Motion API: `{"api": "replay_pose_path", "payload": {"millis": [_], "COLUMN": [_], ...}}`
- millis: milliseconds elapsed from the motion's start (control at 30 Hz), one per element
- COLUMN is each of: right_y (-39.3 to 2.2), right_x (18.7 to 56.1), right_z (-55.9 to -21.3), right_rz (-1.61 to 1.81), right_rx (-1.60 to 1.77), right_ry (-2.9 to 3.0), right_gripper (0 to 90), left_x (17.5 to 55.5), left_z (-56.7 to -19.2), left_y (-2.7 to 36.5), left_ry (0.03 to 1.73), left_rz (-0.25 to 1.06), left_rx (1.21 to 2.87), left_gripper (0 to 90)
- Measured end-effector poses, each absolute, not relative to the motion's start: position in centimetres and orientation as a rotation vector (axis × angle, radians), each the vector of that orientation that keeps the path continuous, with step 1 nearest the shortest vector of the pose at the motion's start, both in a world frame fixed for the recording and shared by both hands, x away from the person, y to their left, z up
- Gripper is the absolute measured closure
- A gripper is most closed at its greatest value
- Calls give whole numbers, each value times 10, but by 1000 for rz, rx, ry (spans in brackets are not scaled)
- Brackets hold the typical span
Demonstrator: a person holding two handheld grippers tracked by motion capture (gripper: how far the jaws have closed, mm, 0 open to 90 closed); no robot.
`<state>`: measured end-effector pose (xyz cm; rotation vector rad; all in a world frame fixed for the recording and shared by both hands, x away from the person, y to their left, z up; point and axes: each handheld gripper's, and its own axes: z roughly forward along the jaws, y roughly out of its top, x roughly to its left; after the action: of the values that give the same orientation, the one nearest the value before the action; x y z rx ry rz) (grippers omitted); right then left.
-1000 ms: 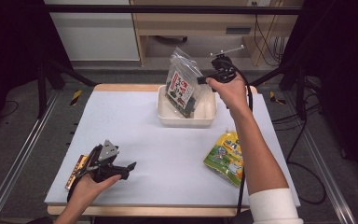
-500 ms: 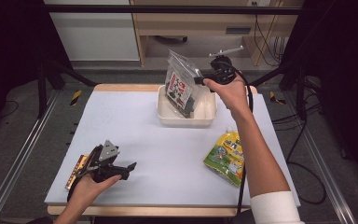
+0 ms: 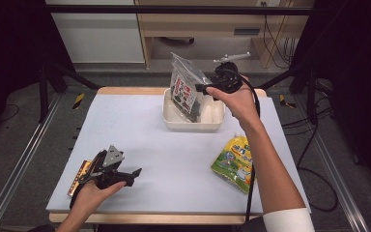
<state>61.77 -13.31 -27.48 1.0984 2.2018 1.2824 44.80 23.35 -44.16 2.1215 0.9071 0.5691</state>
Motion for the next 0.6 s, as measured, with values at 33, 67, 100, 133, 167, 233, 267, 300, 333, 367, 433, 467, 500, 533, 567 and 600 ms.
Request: {"api": "replay_pose_path", "payload": {"millis": [33,67,100,133,167,233,267,300,333,367,433,467,500,533,567,600], "right_y": [-133,-134,-135,-136,-137,-140,-142,-144,-146,-149,-154,-157,-160,-164,-166,-169], "right_x": [616,614,612,610,607,600,597,594,590,586,579,574,570,564,560,556], "right_z": [-274,-272,-271,-270,-268,-265,-265,-264,-264,-265,-265,-266,-267,-269,-271,-273], "right_rz": [1283,1283,1285,1289,1291,1296,1307,1309,1304,1302,1302,1303,1304,1296,1292,1288], "right_rx": [1094,1085,1083,1078,1076,1069,1058,1053,1049,1046,1049,1049,1057,1054,1056,1059], "right_ry": [2199,2193,2184,2175,2170,2141,2119,2111,2108,2099,2082,2071,2060,2054,2050,2046], "right_gripper": [253,239,231,218,210,200,192,187,183,175,165,159,158,154,149,148], "left_x": [448,448,448,449,449,449,449,449,449,449,449,448,448,448,448,448], "left_z": [-442,-442,-442,-442,-442,-442,-443,-443,-443,-443,-444,-444,-444,-444,-444,-444], "left_y": [234,234,234,235,235,235,235,235,234,234,233,233,233,232,232,232], "left_ry": [908,909,909,910,911,912,913,912,909,907,908,906,905,905,906,905], "left_rz": [570,570,569,570,569,574,575,577,575,576,576,572,572,574,573,572], "left_rx": [2121,2120,2119,2120,2120,2123,2123,2124,2126,2128,2129,2131,2131,2129,2128,2127], "left_gripper": [86,86,86,86,85,85,85,84,84,84,83,83,82,81,80,79]}}
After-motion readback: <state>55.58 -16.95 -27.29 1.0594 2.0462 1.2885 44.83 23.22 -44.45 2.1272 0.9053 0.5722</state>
